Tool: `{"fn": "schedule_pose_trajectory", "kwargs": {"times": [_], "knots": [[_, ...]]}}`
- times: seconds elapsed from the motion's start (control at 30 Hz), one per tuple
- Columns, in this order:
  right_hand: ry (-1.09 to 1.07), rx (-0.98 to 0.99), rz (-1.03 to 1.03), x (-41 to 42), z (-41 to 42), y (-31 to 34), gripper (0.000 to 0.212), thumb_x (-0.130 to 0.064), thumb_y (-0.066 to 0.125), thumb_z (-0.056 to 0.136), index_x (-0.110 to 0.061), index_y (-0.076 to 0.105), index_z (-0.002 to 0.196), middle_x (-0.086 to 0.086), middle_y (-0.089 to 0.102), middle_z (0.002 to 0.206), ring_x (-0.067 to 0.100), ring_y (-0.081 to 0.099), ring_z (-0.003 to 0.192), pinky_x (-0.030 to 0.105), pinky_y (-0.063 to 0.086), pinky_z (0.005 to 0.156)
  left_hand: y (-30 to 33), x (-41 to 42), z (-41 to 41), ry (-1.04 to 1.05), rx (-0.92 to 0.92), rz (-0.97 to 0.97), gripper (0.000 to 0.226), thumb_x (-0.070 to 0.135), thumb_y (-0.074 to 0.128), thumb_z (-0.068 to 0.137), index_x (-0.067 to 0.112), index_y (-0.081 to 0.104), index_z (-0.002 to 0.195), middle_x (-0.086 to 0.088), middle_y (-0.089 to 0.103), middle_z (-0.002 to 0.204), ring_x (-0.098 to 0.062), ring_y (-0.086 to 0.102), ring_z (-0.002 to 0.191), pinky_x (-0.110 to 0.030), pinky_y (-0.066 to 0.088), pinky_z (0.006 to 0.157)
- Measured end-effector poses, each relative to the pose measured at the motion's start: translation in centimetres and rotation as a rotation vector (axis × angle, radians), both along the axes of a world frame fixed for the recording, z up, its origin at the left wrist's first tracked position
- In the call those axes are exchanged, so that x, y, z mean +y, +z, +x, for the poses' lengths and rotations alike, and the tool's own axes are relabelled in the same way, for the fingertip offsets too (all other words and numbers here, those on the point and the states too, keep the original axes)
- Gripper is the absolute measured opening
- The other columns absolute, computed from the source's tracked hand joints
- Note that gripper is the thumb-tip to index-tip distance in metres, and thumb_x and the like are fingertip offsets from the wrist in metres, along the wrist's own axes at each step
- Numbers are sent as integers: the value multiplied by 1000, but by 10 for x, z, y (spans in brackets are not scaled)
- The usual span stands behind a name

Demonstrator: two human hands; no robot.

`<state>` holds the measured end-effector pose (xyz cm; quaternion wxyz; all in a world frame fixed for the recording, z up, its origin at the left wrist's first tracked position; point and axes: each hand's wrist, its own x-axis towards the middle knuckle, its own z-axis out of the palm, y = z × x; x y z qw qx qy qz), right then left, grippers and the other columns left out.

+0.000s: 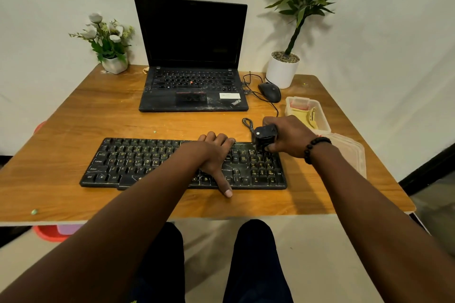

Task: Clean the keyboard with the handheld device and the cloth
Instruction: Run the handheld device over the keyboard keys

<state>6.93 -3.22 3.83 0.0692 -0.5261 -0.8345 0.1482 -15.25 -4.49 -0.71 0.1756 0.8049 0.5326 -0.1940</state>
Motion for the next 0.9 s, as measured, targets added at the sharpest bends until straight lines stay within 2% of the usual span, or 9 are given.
{"fn": "schedule_pose_trajectory", "kwargs": {"times": [0.1, 0.2, 0.37, 0.43, 0.5, 0.57, 0.67, 0.77, 0.9], "knots": [[-19, -9, -30, 1, 4, 8, 36, -18, 82, 71, -24, 50, 87, -1, 63, 87, 19, 58, 84, 28, 42, 67, -1, 0, -1, -5, -3, 5, 157, 83, 80, 44, 28, -13, 158, 3, -4, 164, -35, 1, 149, -63, 20, 118], [9, 46, -32, 3, -7, 4, 36, -17, 82, 70, -24, 54, 91, -2, 65, 89, 18, 59, 85, 22, 41, 64, 0, 0, 1, -2, 0, 0, 155, 81, 81, 45, 28, -13, 158, 3, -4, 164, -34, 0, 149, -62, 19, 118], [-139, 3, 165, 12, -15, -6, 40, -20, 79, 73, -13, 56, 105, 6, 66, 99, 25, 60, 94, 28, 40, 68, 3, -2, 2, -12, 13, 9, 154, 80, 81, 48, 26, -13, 158, 1, -4, 165, -34, 1, 149, -62, 19, 119], [-158, 134, 90, 10, -11, -7, 41, -22, 80, 72, -16, 57, 105, 2, 66, 98, 20, 61, 91, 29, 46, 69, 3, -2, 1, -13, 6, 9, 153, 79, 81, 49, 26, -13, 158, 2, -4, 165, -34, 0, 149, -61, 18, 119], [-110, 230, -22, 4, -7, -8, 41, -23, 81, 71, -20, 58, 104, -4, 66, 97, 13, 62, 89, 23, 48, 68, 2, -2, 0, -10, -1, 9, 153, 80, 81, 48, 27, -13, 158, 2, -5, 164, -34, 0, 149, -62, 19, 119], [-97, 194, -12, 2, -4, -12, 39, -21, 82, 71, -19, 58, 102, -2, 67, 96, 15, 62, 89, 26, 49, 70, 0, 0, -1, -9, -4, 3, 155, 81, 80, 46, 27, -13, 158, 3, -5, 164, -34, 0, 149, -62, 19, 118], [-153, 103, 138, 6, 0, -9, 37, -18, 81, 71, -15, 58, 99, 3, 67, 94, 22, 62, 89, 33, 50, 72, -3, 1, -2, 2, -18, -1, 157, 83, 80, 42, 30, -12, 158, 5, -5, 164, -34, 0, 149, -64, 21, 117], [-125, 226, 54, 4, 1, -6, 38, -22, 82, 71, -17, 59, 101, -3, 67, 94, 14, 61, 88, 25, 48, 70, -3, 1, -2, 0, -15, 2, 157, 83, 80, 43, 29, -12, 158, 5, -5, 164, -34, 0, 149, -63, 21, 117], [-169, 141, 113, 3, 4, -8, 38, -19, 82, 71, -15, 59, 101, 6, 69, 99, 24, 62, 93, 34, 51, 77, -2, 0, -2, 1, -26, 5, 156, 81, 80, 45, 28, -12, 158, 3, -4, 164, -34, 1, 149, -63, 20, 118]]}}
